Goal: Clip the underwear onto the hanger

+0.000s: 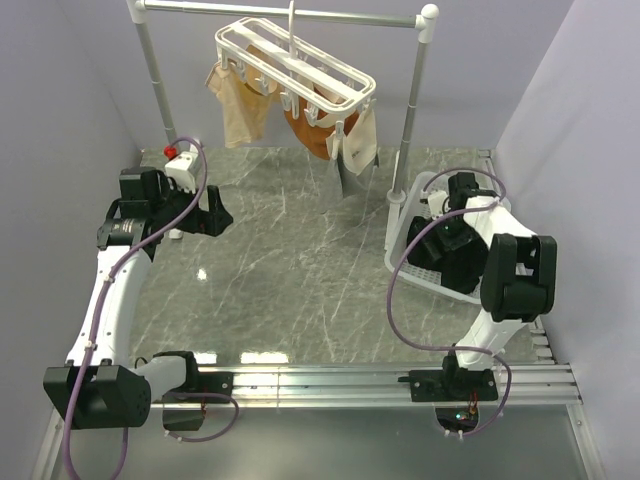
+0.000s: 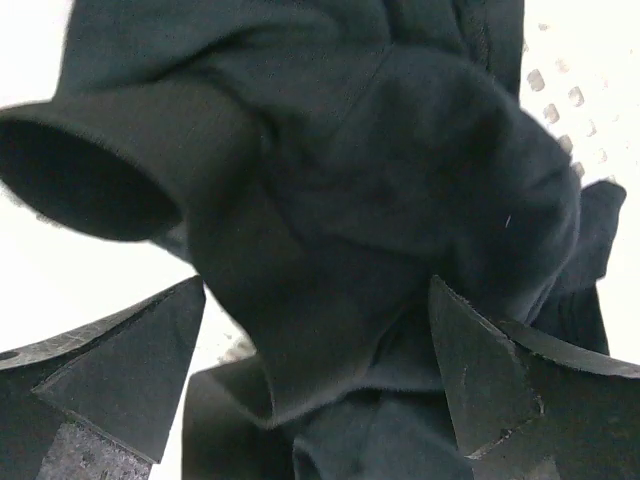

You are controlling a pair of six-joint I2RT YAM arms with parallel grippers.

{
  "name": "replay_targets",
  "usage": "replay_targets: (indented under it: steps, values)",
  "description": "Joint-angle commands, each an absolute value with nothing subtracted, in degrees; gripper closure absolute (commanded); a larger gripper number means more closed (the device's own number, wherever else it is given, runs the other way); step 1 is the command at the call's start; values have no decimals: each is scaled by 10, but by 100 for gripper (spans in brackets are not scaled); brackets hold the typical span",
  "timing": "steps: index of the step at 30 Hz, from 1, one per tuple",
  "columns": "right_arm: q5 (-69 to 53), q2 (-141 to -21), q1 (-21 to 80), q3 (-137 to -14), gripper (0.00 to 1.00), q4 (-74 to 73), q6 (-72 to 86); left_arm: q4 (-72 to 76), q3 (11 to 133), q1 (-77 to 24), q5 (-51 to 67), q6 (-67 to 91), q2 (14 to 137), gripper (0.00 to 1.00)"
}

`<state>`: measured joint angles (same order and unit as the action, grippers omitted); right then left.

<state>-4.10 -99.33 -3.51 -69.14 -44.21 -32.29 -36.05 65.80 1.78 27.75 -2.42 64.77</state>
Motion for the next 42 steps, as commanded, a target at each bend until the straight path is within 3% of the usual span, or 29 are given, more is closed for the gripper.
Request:
replay_targets:
  steps: [1,7,8,10,11,16,18,30,42]
  values:
    - [-22,-1010,-35,-710,2,-398,-329,-367,653,18,303,-36,649,1]
    - [-1,-1055,-35,-686,8,-359,-330,-366,654,18,304,-32,651,1]
    - [-1,-1060,-35,-683,14,-352,-330,-366,656,18,305,-31,653,1]
    - [11,-1062,-36,-687,16,-350,-326,-371,658,18,308,-33,653,1]
    - [15,-1063,-36,-690,31,-351,-324,-372,658,18,310,-33,652,1]
    - [9,-1070,-35,-696,70,-373,-330,-372,657,18,309,-34,648,1]
    - [4,-1071,-36,-695,100,-388,-337,-372,656,18,309,-34,646,1]
    - [-170,-874,-64,-811,100,-563,-324,-368,667,18,226,-5,642,1]
    - [-379,-805,-33,-984,100,-602,-158,-355,688,33,186,22,615,1]
